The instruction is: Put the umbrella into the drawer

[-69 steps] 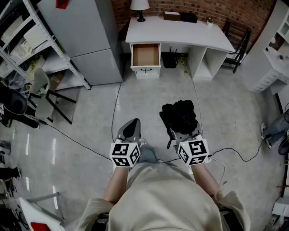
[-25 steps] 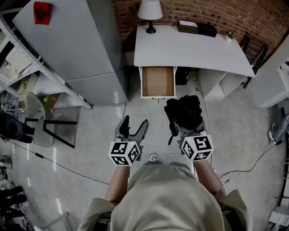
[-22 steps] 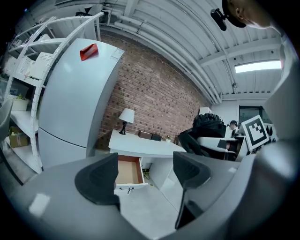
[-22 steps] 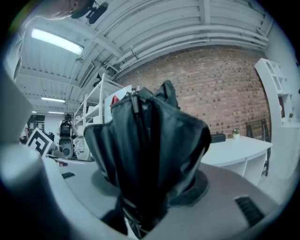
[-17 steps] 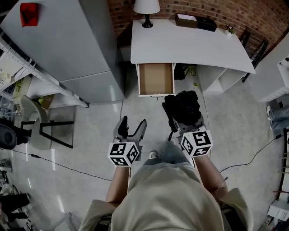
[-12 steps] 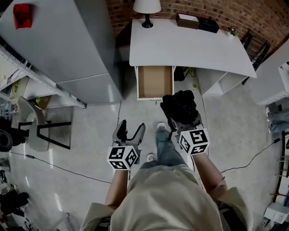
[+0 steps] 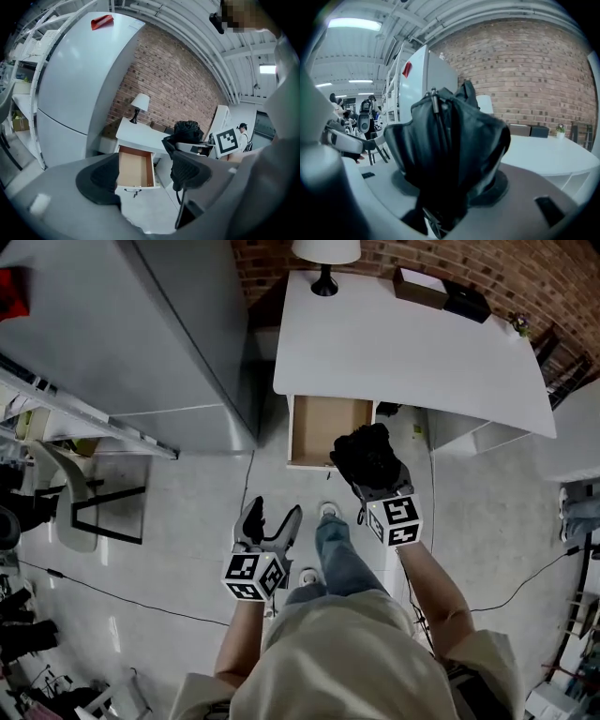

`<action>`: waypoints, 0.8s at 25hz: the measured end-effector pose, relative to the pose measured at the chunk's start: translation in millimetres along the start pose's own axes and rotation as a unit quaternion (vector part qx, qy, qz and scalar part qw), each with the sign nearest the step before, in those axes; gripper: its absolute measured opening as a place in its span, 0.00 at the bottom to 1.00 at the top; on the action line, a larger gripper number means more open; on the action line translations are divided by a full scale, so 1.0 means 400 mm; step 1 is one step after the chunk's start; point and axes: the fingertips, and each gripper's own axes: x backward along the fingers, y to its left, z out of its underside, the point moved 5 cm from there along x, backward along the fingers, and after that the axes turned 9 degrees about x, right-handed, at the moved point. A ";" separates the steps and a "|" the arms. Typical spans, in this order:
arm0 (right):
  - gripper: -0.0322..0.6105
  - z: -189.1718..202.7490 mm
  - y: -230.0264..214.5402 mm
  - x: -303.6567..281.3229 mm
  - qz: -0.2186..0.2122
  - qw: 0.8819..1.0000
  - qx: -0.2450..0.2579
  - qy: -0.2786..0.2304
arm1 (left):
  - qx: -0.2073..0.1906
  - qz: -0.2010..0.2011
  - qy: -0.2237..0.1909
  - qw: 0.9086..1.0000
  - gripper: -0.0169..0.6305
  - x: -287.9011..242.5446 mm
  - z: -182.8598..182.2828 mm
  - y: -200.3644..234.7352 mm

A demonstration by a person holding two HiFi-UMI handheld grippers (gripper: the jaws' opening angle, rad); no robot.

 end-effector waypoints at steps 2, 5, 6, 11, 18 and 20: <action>0.42 0.025 -0.021 -0.067 -0.016 1.000 0.014 0.015 | 0.006 -0.004 0.011 1.000 0.57 -0.046 -0.001 0.010; 0.42 0.076 -0.040 -0.163 -0.037 0.998 0.026 0.040 | 0.014 -0.009 0.024 1.000 0.57 -0.108 0.007 0.030; 0.42 0.094 -0.043 -0.194 -0.045 0.997 0.032 0.047 | 0.015 -0.012 0.026 0.999 0.57 -0.128 0.010 0.040; 0.42 0.174 -0.048 -0.334 -0.085 0.991 0.068 0.076 | 0.024 -0.024 0.034 0.999 0.57 -0.213 0.021 0.071; 0.42 0.278 -0.045 -0.489 -0.137 0.976 0.122 0.118 | 0.042 -0.043 0.048 0.997 0.57 -0.304 0.038 0.101; 0.42 0.310 -0.042 -0.530 -0.145 0.972 0.128 0.130 | 0.045 -0.046 0.048 0.997 0.57 -0.326 0.046 0.115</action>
